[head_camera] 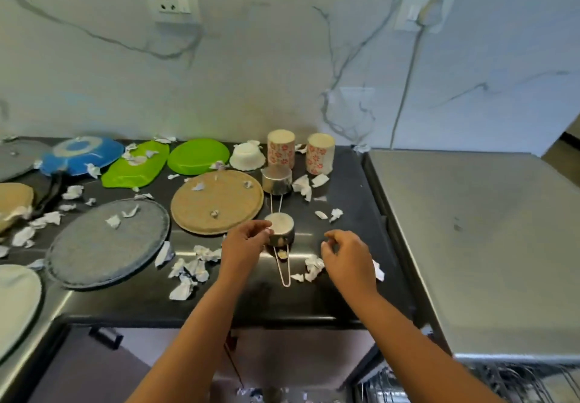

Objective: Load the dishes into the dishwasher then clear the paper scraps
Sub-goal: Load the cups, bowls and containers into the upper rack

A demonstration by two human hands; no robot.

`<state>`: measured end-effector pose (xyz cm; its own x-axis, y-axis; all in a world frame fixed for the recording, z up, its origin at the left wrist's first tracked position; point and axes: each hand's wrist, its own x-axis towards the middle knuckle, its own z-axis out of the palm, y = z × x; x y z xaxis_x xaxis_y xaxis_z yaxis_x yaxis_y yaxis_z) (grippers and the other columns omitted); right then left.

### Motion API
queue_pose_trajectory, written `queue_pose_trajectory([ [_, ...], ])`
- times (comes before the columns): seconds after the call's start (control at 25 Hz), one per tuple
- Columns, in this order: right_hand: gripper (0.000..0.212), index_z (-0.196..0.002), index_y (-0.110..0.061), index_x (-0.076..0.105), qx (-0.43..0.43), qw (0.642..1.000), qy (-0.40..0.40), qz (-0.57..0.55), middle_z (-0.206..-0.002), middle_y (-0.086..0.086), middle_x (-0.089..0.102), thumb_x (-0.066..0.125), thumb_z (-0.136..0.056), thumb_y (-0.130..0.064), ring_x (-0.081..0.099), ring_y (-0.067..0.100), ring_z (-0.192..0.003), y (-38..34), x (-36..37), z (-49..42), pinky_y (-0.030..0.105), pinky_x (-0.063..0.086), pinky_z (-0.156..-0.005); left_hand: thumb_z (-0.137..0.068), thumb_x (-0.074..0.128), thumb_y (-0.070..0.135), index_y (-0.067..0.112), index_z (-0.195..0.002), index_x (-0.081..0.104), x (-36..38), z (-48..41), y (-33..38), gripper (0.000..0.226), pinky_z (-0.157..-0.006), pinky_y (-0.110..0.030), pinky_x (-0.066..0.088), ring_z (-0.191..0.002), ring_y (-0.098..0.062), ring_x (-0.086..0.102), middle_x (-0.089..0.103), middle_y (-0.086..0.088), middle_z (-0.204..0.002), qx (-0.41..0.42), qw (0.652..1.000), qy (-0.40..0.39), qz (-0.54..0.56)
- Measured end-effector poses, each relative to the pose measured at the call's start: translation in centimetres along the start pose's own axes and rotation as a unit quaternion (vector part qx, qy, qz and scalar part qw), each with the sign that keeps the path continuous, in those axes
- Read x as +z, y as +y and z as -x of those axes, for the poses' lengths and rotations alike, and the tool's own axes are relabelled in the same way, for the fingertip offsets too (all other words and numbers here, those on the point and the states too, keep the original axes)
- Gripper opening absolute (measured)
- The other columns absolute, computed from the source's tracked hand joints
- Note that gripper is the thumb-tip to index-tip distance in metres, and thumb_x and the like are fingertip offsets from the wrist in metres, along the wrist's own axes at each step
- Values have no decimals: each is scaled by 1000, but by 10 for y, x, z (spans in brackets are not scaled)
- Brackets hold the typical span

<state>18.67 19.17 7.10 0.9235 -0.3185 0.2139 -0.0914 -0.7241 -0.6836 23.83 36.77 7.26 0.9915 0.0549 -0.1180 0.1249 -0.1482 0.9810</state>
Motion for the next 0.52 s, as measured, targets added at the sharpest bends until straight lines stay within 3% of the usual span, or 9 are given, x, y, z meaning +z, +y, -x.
queue_pose_trajectory([
  [0.08,24,-109,-13,65,-7,1000,-8,13,-102,2,62,58,-87,-20,59,17,-90,-11,15,-15,25,44,-76,-87,60,6,19,-90,68,-13,-24,4,15,-73,-30,50,-78,-18,62,70,-9,-88,2,1000,12,11],
  [0.24,26,-113,-16,63,1,1000,-2,25,-107,-1,62,58,-88,-22,59,13,-89,-21,34,-41,23,46,-77,-85,63,5,22,-84,68,-21,-66,7,18,-83,-40,52,-77,-20,61,70,-6,-82,10,1000,-9,11],
  [0.32,27,-115,-17,62,7,1000,-1,25,-108,-1,62,58,-89,-23,59,11,-91,-24,41,-50,21,47,-77,-82,66,6,25,-83,68,-18,-77,9,20,-79,-38,51,-77,-17,62,69,-2,-80,11,1000,-27,0],
  [0.4,30,-117,-18,61,11,1000,-7,26,-108,-2,61,60,-88,-27,58,10,-92,-27,49,-56,22,48,-78,-78,72,8,22,-95,69,-17,-86,8,22,-77,-31,47,-86,-16,62,68,3,-90,13,996,-75,-43],
  [0.52,39,-119,-19,58,21,997,-60,36,-109,-4,58,65,-83,-33,56,10,-97,-27,62,-59,26,50,-82,-68,81,10,24,-121,60,-17,-98,0,59,-93,-35,46,-109,-17,54,58,5,-118,0,972,-182,-150],
])
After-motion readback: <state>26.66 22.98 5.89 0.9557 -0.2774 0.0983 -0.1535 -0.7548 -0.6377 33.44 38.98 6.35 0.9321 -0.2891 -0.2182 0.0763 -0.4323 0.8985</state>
